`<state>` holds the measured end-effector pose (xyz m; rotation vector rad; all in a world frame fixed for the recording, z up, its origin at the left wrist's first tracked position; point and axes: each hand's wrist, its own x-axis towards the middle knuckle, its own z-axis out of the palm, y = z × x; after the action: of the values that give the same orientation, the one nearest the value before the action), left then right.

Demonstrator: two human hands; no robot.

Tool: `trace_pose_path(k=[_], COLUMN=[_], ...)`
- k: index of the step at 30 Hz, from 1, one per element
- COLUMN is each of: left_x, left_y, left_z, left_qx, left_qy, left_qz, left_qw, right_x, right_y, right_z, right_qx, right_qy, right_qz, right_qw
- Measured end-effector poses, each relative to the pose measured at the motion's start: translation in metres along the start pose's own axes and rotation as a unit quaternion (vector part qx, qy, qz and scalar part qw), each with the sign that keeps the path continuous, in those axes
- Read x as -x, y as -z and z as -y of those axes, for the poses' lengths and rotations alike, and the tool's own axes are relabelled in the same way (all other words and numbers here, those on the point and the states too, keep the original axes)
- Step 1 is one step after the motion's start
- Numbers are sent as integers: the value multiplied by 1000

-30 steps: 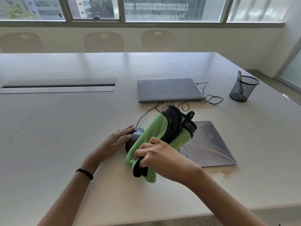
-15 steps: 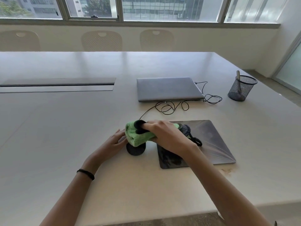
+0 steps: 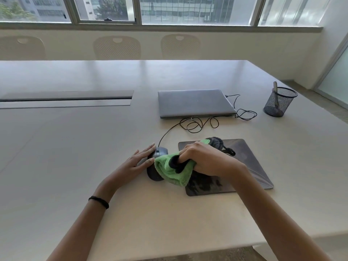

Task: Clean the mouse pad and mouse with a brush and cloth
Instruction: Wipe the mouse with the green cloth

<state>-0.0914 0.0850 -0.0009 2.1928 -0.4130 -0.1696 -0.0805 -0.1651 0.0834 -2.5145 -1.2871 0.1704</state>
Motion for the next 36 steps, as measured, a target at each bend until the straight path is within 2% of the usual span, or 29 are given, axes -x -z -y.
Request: trace_pose_path(k=[3, 7, 9, 14, 19, 27, 36], left_x=[-1, -1, -1, 0, -1, -1, -2], left_y=[0, -1, -1, -1, 0, 0, -1], left_z=[1, 4, 3, 2, 3, 6, 3], left_qx=[0, -1, 2, 2, 5, 4, 11], left_qy=[4, 2, 3, -2, -2, -9, -4], left_qz=[0, 3, 2, 6, 0, 8, -10], left_qw=[1000, 1000, 1000, 1000, 1000, 1000, 1000], right_x=[4, -8, -17, -23, -11, -4, -1], right_y=[8, 9, 4, -5, 11, -5, -22], right_z=[-7, -13, -10, -2, -4, 37, 56], right_qx=[1, 27, 52, 91, 67, 123, 177], right_qy=[-13, -43, -54, -44, -23, 81, 100], right_qz=[2, -104, -124, -76, -30, -5, 23], right_qw=[1000, 993, 989, 992, 997, 989, 979])
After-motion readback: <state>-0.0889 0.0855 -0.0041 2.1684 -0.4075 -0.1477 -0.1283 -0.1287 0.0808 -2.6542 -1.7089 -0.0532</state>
